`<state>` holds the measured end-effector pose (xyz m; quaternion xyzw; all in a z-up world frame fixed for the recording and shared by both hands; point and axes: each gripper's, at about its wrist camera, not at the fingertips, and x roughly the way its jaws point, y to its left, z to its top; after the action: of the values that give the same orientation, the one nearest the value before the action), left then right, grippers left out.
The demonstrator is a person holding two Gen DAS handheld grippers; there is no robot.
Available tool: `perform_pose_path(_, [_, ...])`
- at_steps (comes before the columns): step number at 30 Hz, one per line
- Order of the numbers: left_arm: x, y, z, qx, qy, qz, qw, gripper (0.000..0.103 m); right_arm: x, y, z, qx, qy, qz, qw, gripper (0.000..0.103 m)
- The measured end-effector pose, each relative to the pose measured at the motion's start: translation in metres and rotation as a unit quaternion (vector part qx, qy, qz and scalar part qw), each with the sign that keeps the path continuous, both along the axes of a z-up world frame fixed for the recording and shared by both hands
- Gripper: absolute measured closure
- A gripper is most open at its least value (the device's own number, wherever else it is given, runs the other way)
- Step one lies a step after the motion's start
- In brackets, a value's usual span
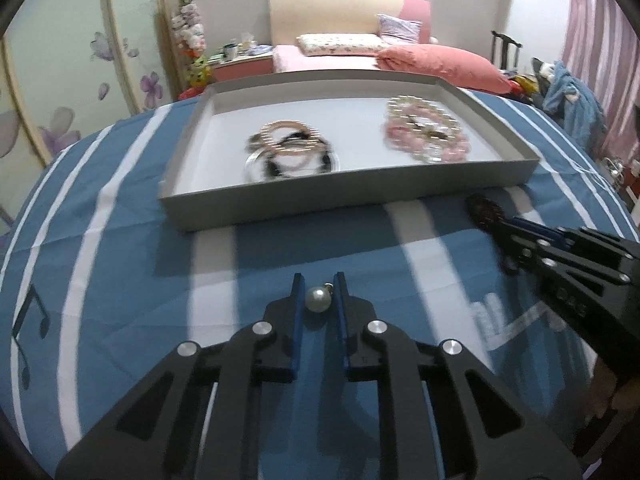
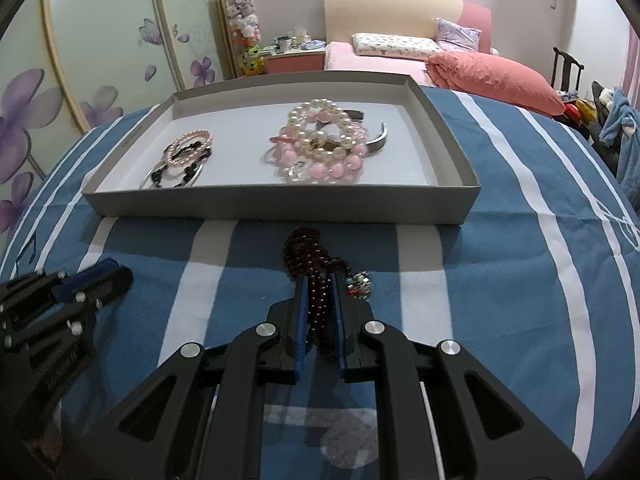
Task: Organize jewelry
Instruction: 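Grip the single pearl earring with the left gripper while the right holds the necklace, then carry the necklace in the right gripper over the tray while the left carries the earring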
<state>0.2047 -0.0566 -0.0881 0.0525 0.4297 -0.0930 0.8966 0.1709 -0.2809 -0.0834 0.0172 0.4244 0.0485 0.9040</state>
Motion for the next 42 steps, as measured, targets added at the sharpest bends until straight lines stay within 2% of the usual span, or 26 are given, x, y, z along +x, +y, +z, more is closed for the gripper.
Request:
perform_pose_path(5, [0.004,0.019,-0.001,-0.004,0.001,0.026,0.9997,0.089,-0.004,0.012,0.001,-0.01,-0.001,0.017,1.0,0.091])
perform_pose_path(42, [0.005,0.021,-0.001,-0.013,0.003,0.026,0.9996,0.088,-0.005,0.011,0.0,-0.004,0.0,0.018,1.0,0.09])
